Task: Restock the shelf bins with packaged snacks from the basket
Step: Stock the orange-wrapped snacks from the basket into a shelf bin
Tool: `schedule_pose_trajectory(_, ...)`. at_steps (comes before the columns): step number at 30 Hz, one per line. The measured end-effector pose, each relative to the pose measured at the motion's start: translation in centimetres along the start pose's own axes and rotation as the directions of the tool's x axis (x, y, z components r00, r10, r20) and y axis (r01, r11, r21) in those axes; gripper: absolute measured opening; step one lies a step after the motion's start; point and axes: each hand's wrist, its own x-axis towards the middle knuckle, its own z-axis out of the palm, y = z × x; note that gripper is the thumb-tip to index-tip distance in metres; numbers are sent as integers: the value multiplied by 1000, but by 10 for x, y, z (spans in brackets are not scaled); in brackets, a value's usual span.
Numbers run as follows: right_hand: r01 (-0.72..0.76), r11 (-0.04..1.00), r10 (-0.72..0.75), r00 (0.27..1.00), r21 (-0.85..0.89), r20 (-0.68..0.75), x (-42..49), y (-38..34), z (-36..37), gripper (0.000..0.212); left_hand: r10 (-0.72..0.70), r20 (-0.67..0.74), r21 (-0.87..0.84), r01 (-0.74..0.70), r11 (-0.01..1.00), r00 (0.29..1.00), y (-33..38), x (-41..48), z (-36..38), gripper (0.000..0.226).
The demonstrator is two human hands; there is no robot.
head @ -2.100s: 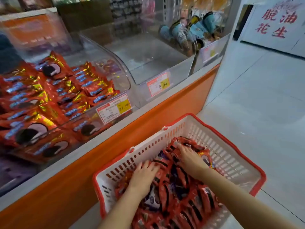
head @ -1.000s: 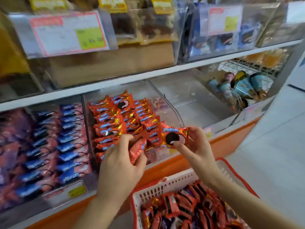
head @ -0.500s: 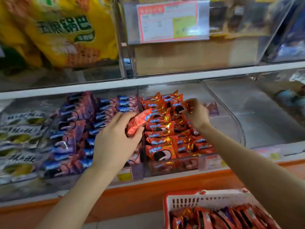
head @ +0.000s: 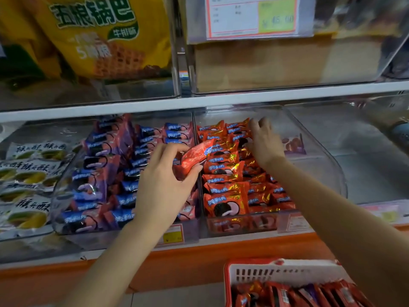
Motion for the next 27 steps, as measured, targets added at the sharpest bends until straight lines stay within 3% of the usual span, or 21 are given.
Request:
schedule_pose_trajectory(3,93,996,-93,995,-14,49,-6,-5,-1,35,2,10,-25,-2,1000,1000,1,-2,2,35)
schedule_pose_trajectory(6,118,993,-120,990,24,78,-19,-7,-7,39,9,13,-128,-7,992,1000,7,-7,5,37)
schedule_pose_trajectory(9,122,966,-136,990,227,44,-40,-5,-19,33,41,43,-257,-29,966,998,18,-21,15,42)
schedule_pose_trajectory(12,36,786,-31,999,617,-20,-78,-1,-44,19,96,121,-333,-51,942,988,31,-37,32,40)
schedule_pose_trajectory(14,-53,604,23,999,795,49,-107,2,-61,27,101,160,-362,-37,931,982,41,-43,43,39)
schedule_pose_trajectory(16,-162,440,23,985,883,169,-135,7,-75,34,76,215,-413,21,910,974,51,-48,53,36)
schedule_pose_trajectory(18,-242,348,28,968,906,248,-158,18,-86,42,74,261,-453,54,890,962,60,-54,62,39)
schedule_pose_trajectory(22,-197,365,-25,975,910,221,-196,41,-96,37,131,301,-485,34,874,945,72,-69,78,39)
schedule_pose_trajectory(25,-269,349,30,961,898,276,-219,58,-89,26,192,375,-506,26,862,907,76,-86,90,37)
schedule_pose_trajectory(27,-300,398,68,952,867,298,-234,69,-81,28,234,424,-513,19,858,875,75,-101,98,37)
